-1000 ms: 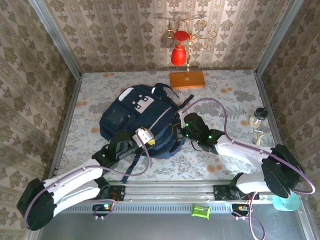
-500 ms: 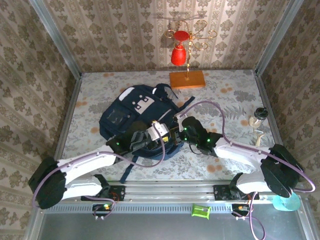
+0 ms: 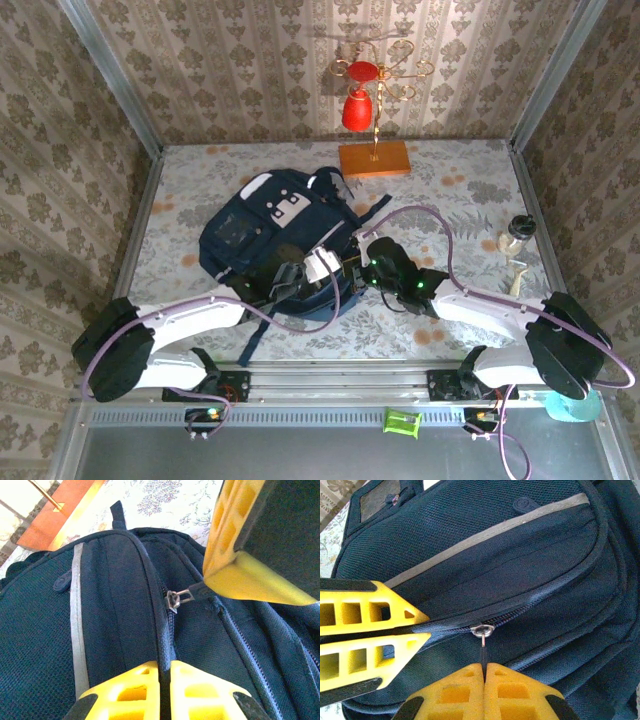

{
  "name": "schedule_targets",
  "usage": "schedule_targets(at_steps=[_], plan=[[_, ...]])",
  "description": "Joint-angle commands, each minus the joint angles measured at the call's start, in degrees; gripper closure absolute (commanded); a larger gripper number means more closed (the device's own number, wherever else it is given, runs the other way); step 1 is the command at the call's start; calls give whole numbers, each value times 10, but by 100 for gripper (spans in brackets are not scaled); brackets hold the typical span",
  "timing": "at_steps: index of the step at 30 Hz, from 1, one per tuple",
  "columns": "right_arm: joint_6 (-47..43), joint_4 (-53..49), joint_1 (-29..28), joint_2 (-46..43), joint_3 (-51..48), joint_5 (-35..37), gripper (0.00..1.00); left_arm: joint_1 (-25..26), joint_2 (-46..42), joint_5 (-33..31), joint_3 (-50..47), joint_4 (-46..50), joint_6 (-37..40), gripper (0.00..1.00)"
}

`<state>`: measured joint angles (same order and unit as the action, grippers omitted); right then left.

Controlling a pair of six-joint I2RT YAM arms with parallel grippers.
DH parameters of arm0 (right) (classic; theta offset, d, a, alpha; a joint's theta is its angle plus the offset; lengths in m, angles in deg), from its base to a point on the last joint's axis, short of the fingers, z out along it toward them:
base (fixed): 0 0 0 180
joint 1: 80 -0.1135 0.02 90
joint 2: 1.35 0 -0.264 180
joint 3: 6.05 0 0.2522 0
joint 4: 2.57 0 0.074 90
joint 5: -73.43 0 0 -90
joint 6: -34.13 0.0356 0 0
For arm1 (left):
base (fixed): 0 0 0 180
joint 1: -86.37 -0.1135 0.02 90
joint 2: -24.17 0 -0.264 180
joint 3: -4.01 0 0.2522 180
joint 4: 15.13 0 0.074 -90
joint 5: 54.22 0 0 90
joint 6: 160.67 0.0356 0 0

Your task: Pack books, pencil case, and school supplies into a backpack

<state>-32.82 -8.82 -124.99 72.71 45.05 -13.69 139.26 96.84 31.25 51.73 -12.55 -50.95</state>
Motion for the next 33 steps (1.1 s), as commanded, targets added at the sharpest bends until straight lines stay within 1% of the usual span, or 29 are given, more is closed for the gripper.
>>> schedule_targets(at_steps=[1, 8, 10, 14, 20, 24, 26, 28, 30, 31, 33], plan=[[-9, -7, -3, -18, 3, 39, 100, -15, -30, 22, -23, -15, -3, 100], [-27, -71, 4, 9, 36, 91, 100, -76, -114, 117, -83, -50, -56, 100], [-33, -88, 4, 13, 44, 113, 100, -89, -134, 128, -92, -50, -66, 100], [-50, -122, 6, 16, 58, 162, 100, -98, -163, 129, -109, -56, -76, 100], [-58, -145, 18, 13, 64, 200, 100, -101, -183, 152, -124, -59, -88, 100], [-57, -140, 39, 17, 63, 196, 100, -107, -200, 176, -142, -71, -98, 100], [-59, -119, 47, 22, 61, 183, 100, -109, -210, 180, -154, -81, -99, 100], [-61, -95, 57, 28, 57, 157, 100, -112, -213, 187, -161, -84, -98, 100], [-73, -66, 68, 33, 50, 107, 100, -113, -214, 203, -165, -91, -95, 100], [-85, -52, 71, 33, 47, 86, 100, -114, -213, 220, -169, -100, -92, 100], [-102, -41, 75, 33, 46, 70, 100, -120, -209, 249, -177, -120, -95, 100]])
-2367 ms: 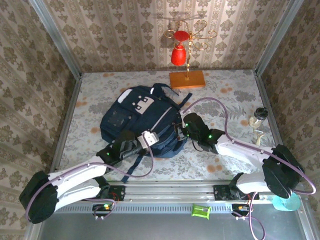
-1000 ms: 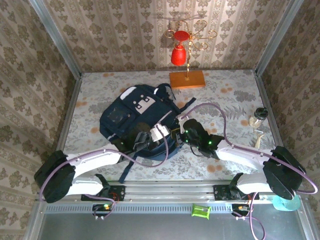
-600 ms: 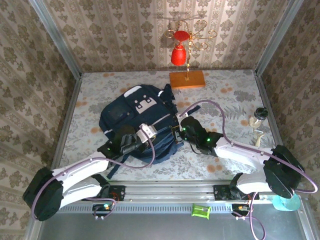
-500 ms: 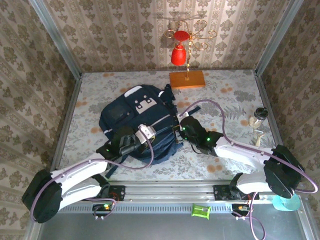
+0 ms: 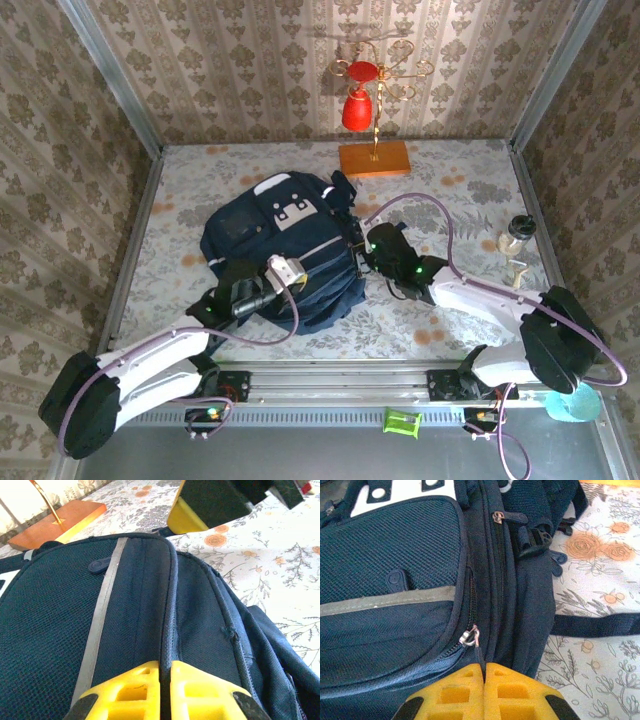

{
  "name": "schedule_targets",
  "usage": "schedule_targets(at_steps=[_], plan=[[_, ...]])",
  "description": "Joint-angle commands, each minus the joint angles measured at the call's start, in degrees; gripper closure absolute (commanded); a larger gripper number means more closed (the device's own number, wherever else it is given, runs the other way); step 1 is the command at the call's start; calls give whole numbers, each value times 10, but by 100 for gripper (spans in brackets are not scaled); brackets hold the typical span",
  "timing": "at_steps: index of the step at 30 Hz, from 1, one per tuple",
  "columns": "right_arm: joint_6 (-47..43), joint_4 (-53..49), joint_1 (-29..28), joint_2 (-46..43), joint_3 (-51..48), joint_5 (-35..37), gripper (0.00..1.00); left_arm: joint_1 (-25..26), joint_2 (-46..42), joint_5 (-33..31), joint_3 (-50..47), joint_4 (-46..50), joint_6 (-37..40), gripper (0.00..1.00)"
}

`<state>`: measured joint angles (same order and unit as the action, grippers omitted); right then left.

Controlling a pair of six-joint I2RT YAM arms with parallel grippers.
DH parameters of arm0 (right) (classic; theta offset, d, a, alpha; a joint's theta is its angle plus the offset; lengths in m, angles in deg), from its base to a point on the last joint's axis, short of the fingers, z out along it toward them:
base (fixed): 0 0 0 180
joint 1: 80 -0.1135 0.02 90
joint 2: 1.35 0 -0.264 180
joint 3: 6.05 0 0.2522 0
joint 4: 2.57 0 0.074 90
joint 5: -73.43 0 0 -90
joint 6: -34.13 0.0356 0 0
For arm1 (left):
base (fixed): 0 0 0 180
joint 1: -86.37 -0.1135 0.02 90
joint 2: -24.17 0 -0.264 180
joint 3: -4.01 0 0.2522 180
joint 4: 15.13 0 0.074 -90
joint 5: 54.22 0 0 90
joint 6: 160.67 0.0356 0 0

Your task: Pack books, pencil case, and school supplies into a backpack

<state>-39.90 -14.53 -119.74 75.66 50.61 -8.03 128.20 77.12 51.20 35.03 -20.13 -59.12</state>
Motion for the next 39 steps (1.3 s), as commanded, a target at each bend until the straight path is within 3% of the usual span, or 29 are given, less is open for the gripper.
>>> schedule_targets(at_steps=[1, 7, 17, 39], plan=[[-37, 16, 27, 3, -9, 11, 100, -15, -10, 74, -13, -50, -12, 100], [-30, 26, 66, 11, -3, -34, 100, -12, -3, 123, -11, -40, 21, 100], [-30, 28, 68, 66, 42, -52, 100, 5, -7, 112, -3, 0, 64, 100], [-38, 37, 84, 116, 93, -68, 100, 14, -4, 109, -1, 16, 85, 100]])
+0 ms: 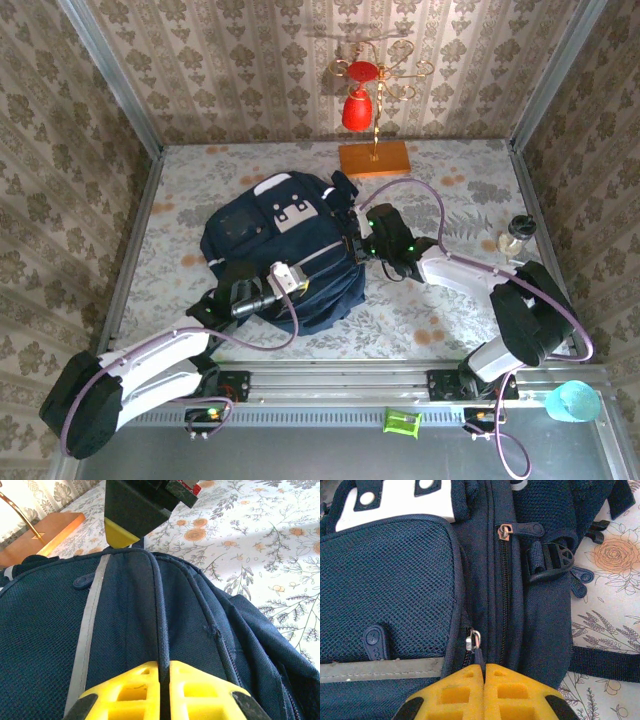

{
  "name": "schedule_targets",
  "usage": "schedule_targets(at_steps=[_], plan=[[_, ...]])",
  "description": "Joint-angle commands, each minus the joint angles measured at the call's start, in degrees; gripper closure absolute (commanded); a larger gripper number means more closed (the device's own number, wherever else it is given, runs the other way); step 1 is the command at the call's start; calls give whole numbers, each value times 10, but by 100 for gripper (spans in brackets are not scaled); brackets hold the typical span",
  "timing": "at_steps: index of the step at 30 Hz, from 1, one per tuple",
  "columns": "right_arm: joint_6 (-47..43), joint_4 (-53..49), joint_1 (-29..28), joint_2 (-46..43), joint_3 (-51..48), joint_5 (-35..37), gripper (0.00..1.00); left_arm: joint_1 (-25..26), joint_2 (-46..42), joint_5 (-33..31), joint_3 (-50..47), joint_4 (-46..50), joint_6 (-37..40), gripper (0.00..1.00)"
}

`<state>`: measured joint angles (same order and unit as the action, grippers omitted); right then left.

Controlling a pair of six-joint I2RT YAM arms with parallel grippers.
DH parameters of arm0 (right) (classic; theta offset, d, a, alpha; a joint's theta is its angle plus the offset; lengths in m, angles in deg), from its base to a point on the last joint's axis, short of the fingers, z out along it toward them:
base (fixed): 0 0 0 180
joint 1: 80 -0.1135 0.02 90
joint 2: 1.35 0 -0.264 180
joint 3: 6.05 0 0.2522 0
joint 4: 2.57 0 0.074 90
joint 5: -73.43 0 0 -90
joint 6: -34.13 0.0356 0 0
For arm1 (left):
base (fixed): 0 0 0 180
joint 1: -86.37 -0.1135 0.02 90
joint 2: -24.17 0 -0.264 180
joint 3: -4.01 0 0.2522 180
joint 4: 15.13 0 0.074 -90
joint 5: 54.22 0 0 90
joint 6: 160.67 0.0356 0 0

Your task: Pack books, pencil case, and school supplies into a backpack

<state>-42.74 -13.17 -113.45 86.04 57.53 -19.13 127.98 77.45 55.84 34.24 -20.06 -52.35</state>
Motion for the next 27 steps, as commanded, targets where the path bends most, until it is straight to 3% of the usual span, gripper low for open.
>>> schedule_targets(at_steps=[1, 6, 10, 14, 17, 21, 27], plan=[[-11, 24, 22, 12, 25, 40, 100, 16, -7, 61, 8, 17, 17, 100], [-17, -18, 24, -11, 20, 28, 98, 17, -8, 54, 8, 17, 13, 100], [-8, -73, 30, -71, 6, 30, 74, 17, -9, 49, 8, 15, 10, 100], [21, -30, 44, -121, -17, -18, 59, 18, -12, 50, 9, 15, 11, 100], [39, -30, 49, -68, 23, -93, 43, 20, -13, 47, 9, 16, 10, 100], [53, -56, 49, 26, 105, -162, 30, 26, -21, 39, 8, 21, 11, 100], [69, -70, 48, 132, 182, -222, 31, 32, -28, 27, 8, 24, 13, 100]])
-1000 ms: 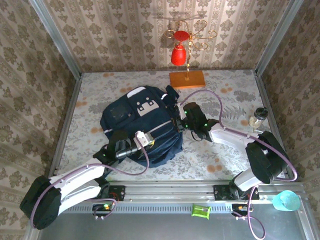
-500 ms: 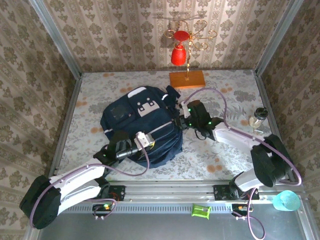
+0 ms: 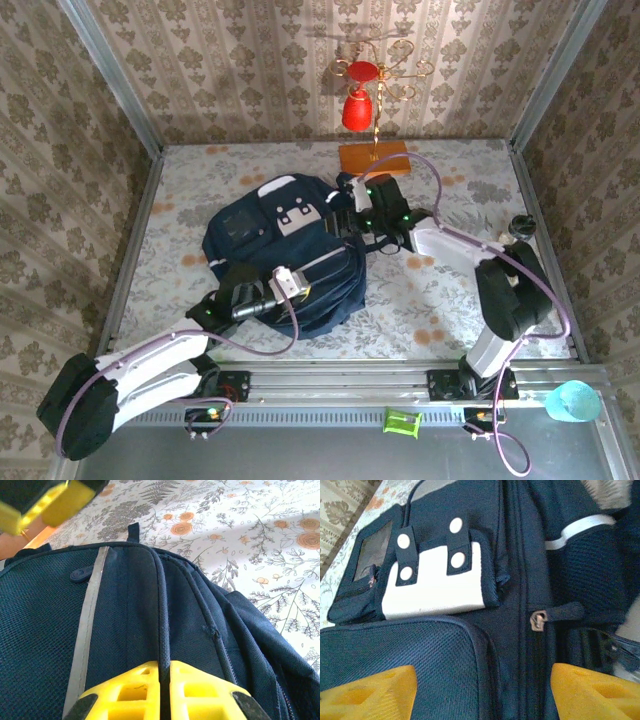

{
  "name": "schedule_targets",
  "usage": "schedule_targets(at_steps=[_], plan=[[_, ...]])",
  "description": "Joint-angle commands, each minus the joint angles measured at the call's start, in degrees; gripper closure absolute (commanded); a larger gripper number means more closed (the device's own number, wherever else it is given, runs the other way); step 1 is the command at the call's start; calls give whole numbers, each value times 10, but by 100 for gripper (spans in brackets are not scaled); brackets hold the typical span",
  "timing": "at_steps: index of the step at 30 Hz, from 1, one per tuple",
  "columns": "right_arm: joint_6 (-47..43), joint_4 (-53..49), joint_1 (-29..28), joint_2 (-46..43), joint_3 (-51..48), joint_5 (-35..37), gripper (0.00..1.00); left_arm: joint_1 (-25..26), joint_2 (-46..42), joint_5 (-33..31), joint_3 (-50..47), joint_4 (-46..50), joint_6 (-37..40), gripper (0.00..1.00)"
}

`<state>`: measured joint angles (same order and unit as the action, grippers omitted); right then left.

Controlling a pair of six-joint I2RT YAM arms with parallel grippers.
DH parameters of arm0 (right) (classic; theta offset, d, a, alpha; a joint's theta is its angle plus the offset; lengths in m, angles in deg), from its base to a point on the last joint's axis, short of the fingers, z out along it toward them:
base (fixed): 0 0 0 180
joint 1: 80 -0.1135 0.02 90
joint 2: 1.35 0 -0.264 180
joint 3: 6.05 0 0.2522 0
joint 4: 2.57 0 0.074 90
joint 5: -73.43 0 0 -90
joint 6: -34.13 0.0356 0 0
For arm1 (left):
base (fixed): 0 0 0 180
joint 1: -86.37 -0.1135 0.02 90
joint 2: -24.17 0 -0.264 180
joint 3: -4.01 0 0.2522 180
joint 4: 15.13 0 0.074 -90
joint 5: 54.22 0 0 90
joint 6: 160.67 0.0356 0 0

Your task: Pack books, pencil case, and school supplies into a backpack

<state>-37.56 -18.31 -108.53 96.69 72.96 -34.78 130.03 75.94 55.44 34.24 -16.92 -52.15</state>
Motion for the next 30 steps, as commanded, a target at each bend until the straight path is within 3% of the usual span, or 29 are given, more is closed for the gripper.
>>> schedule_targets(at_steps=[1, 4, 11, 16, 23, 27, 30], plan=[[23, -17, -3, 37, 33, -82, 35, 11, -12, 28, 8, -8, 11, 100], [38, -1, -4, 52, 26, -103, 45, 12, -12, 23, 8, -10, 12, 100], [46, 4, -3, 19, -25, -118, 86, 10, -7, 15, 8, -20, 8, 100], [54, 3, 7, -66, -94, -68, 98, 9, -7, -1, 10, -26, 1, 100], [97, 25, 9, -188, -197, 9, 100, 6, 4, -28, 20, -32, -23, 100], [124, 32, 9, -250, -247, 96, 100, 5, 37, -85, 37, -48, -58, 98], [135, 41, 9, -271, -263, 164, 100, 4, 87, -90, 62, -61, -72, 94]])
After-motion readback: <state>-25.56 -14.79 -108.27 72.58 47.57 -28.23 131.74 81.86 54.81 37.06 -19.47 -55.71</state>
